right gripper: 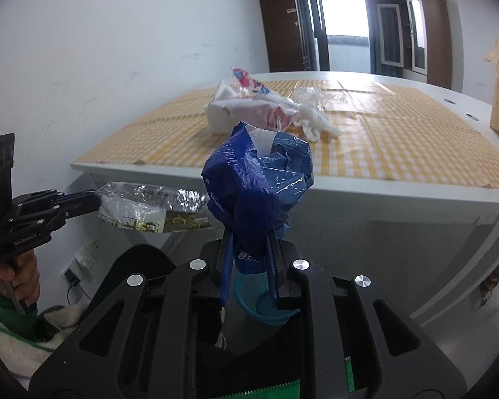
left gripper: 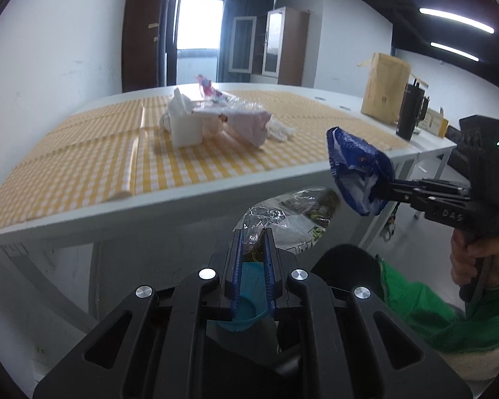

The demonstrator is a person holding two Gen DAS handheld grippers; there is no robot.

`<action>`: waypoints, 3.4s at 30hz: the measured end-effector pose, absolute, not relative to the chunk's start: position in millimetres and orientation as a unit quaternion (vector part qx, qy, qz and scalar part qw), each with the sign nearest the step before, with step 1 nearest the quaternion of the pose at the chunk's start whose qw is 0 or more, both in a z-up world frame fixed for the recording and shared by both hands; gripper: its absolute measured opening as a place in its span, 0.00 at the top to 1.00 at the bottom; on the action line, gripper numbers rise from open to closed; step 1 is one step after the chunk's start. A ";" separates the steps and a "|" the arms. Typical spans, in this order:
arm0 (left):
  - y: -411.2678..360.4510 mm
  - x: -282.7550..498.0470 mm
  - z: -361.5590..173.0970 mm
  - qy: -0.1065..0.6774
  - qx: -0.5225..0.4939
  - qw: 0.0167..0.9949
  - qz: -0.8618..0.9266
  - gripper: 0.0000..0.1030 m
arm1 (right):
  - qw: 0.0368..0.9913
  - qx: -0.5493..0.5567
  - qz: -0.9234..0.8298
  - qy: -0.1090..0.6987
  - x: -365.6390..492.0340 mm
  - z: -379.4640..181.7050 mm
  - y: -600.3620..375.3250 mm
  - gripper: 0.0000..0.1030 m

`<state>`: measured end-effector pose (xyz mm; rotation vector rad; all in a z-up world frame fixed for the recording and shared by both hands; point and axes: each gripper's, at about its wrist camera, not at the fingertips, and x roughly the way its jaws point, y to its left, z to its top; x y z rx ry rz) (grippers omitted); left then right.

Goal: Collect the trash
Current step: 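Carry wrapper and blue bag in both tools down over the blue wastebasket, then open both tools to drop wrapper and blue bag into the wastebasket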

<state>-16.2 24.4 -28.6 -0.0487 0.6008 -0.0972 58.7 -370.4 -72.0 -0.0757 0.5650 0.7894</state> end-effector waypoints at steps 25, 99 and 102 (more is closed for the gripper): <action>55.2 31.8 -144.0 0.416 -0.051 0.908 0.003 0.89 | 0.837 -0.060 0.367 0.401 101.9 -189.9 -321.8 0.84; 74.5 217.9 -327.2 0.592 -0.165 0.785 0.079 0.60 | 0.757 -0.047 0.238 0.607 265.6 -382.5 -208.9 0.53; 77.0 212.7 -319.8 0.585 -0.167 0.790 0.076 0.59 | 0.759 -0.046 0.241 0.603 257.5 -373.9 -212.3 0.52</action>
